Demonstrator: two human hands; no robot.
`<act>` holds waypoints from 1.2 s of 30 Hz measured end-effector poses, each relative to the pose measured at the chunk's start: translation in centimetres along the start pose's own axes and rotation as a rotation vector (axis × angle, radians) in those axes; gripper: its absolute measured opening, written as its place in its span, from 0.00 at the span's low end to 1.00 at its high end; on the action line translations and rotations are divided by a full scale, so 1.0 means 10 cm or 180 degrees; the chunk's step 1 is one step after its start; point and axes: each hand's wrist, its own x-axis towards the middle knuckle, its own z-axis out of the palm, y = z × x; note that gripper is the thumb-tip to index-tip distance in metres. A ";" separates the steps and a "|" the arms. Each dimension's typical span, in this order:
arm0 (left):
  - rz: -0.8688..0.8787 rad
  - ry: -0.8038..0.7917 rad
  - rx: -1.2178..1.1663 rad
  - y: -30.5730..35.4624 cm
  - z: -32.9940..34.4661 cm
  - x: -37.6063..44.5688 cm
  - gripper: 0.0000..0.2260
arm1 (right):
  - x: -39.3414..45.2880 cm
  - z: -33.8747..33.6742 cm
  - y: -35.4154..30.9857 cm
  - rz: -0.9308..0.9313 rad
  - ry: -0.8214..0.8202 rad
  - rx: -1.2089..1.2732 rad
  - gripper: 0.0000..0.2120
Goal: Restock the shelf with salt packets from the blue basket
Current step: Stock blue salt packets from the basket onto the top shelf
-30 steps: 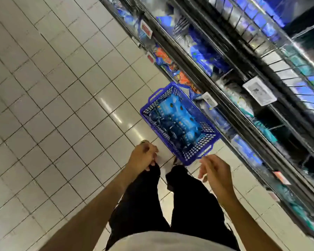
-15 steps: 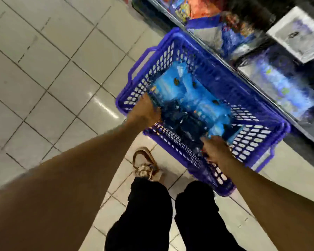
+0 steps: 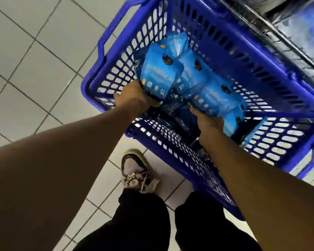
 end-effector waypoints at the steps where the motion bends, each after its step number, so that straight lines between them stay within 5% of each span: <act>1: -0.0090 -0.0153 -0.0178 0.00 0.02 0.02 0.30 | 0.00 0.01 0.01 0.0036 -0.0004 0.0180 0.43; 7: -0.0060 -0.0442 -0.0631 0.10 0.00 -0.02 0.26 | -0.10 -0.02 -0.04 -0.0302 0.0074 0.0505 0.31; 15: -0.0235 -0.1262 -0.1695 0.28 -0.41 -0.62 0.19 | -0.73 -0.70 0.03 0.0152 -0.0996 0.1000 0.26; 22: -0.0332 -0.1958 -0.3221 0.21 -1.23 -1.98 0.16 | -1.96 -1.68 0.12 0.0497 -0.1391 0.1519 0.34; 27: -0.0546 -0.1789 -0.3626 0.08 -1.87 -3.19 0.16 | -3.05 -2.28 -0.17 0.0105 -0.1851 0.1722 0.22; 30: -0.0591 -0.1560 -0.3698 0.06 -2.25 -3.86 0.21 | -3.70 -2.71 -0.45 -0.0314 -0.2234 0.1405 0.24; 36: -0.0219 -0.1357 -0.3660 0.23 -3.06 -4.97 0.12 | -4.91 -3.53 -0.85 -0.0756 -0.2256 0.1202 0.26</act>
